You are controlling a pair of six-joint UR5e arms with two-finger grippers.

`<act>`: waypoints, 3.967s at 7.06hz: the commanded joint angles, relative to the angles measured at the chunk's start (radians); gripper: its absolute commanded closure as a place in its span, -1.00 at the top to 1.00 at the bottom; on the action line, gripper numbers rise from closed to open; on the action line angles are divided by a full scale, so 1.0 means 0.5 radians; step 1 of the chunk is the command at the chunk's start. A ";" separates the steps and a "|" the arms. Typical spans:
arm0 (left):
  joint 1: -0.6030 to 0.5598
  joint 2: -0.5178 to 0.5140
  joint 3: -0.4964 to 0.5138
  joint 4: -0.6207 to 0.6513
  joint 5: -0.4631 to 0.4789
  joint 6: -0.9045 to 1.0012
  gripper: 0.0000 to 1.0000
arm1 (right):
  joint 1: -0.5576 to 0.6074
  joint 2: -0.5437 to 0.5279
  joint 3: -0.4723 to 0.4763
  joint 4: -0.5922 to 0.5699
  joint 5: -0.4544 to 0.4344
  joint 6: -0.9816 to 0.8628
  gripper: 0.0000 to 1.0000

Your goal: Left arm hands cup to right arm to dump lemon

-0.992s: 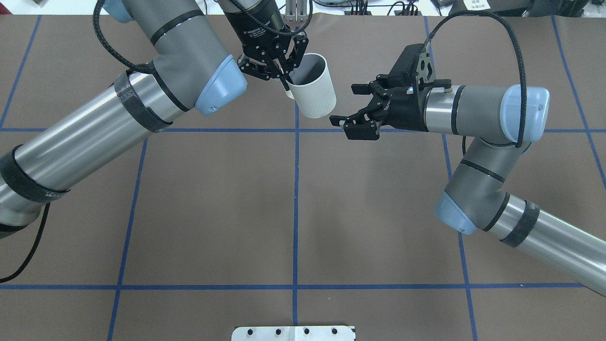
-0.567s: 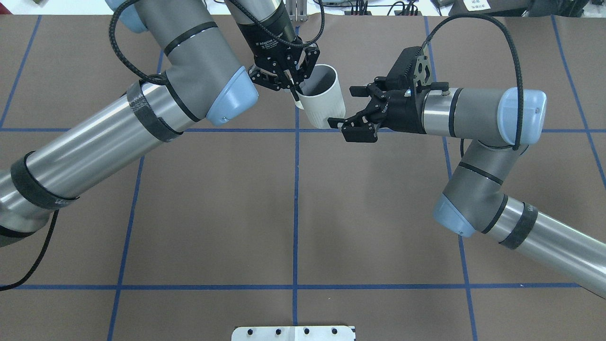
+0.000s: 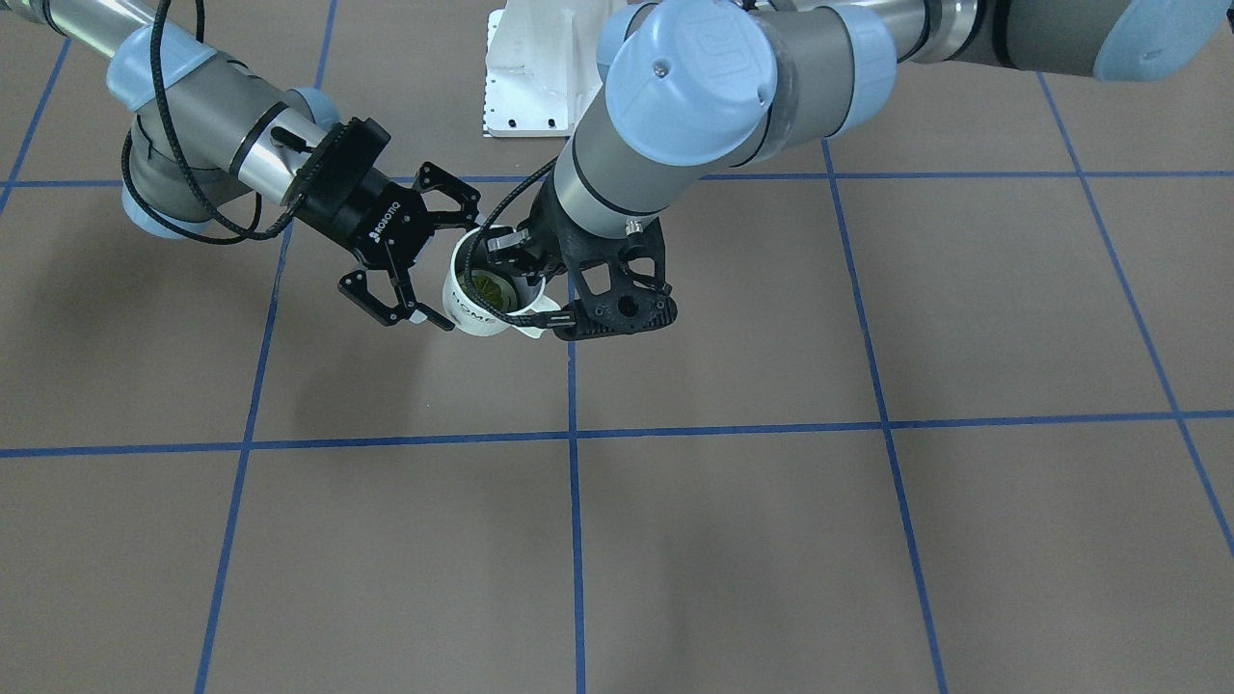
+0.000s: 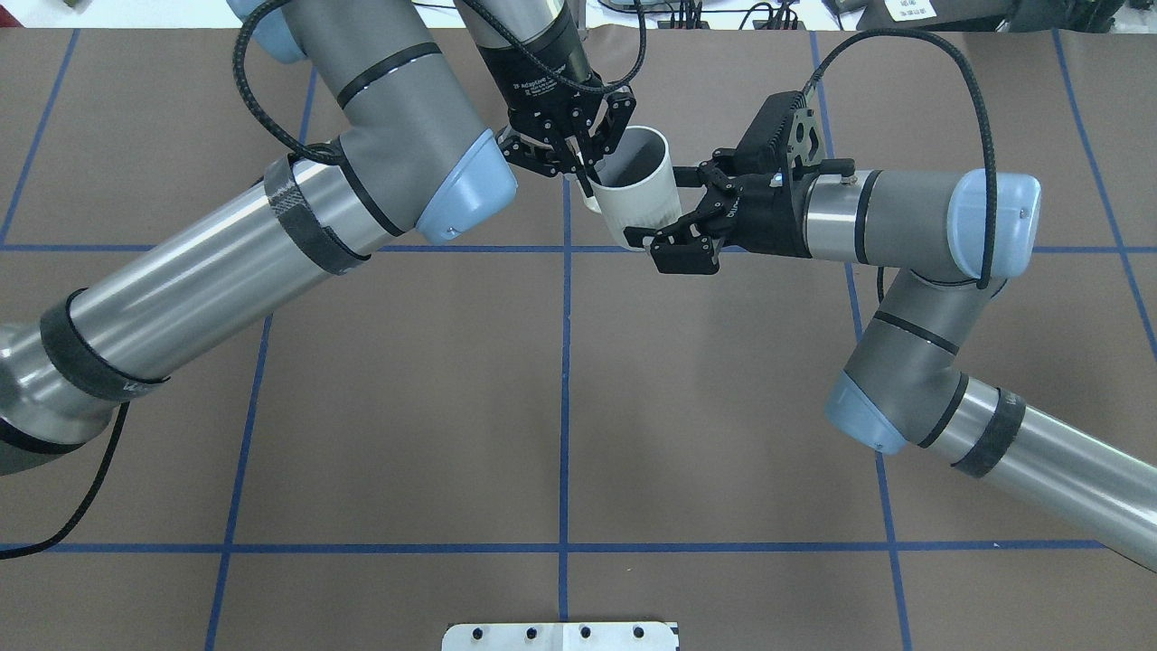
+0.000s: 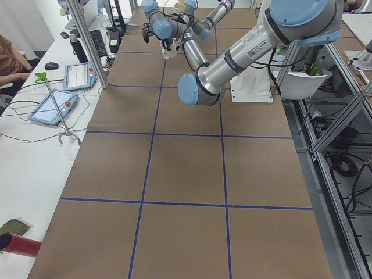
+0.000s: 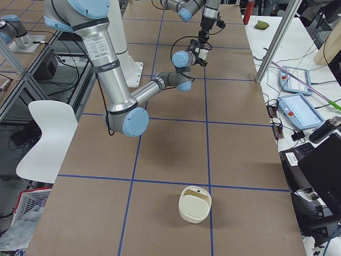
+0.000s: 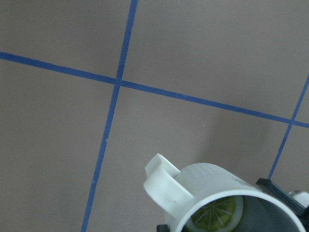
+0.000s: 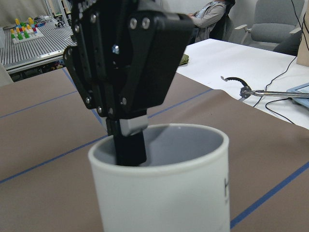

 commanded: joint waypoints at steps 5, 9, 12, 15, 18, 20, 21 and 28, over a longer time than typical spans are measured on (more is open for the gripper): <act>0.022 -0.016 0.001 -0.009 -0.001 -0.029 -1.00 | -0.009 0.000 0.003 0.003 0.000 0.026 0.74; 0.026 -0.013 -0.002 -0.021 -0.001 -0.010 0.98 | -0.006 -0.009 0.003 0.006 0.003 0.029 0.11; 0.026 -0.010 -0.005 -0.085 -0.001 -0.023 1.00 | 0.003 -0.034 0.009 0.006 0.012 0.032 -0.27; 0.016 -0.004 -0.017 -0.082 -0.001 -0.026 1.00 | 0.064 -0.122 0.018 -0.006 0.116 0.029 -0.56; -0.032 -0.001 -0.020 -0.079 -0.001 -0.023 1.00 | 0.349 -0.248 0.012 -0.104 0.289 0.029 -0.98; -0.057 0.002 -0.020 -0.070 0.005 -0.026 1.00 | 0.673 -0.499 0.028 -0.083 0.294 0.032 -0.93; -0.057 0.002 -0.020 -0.067 0.005 -0.026 1.00 | 0.791 -0.615 0.028 -0.083 0.285 0.032 -0.77; -0.131 0.020 -0.051 -0.058 0.002 -0.029 1.00 | 0.969 -1.205 0.018 0.235 -0.543 0.200 -0.91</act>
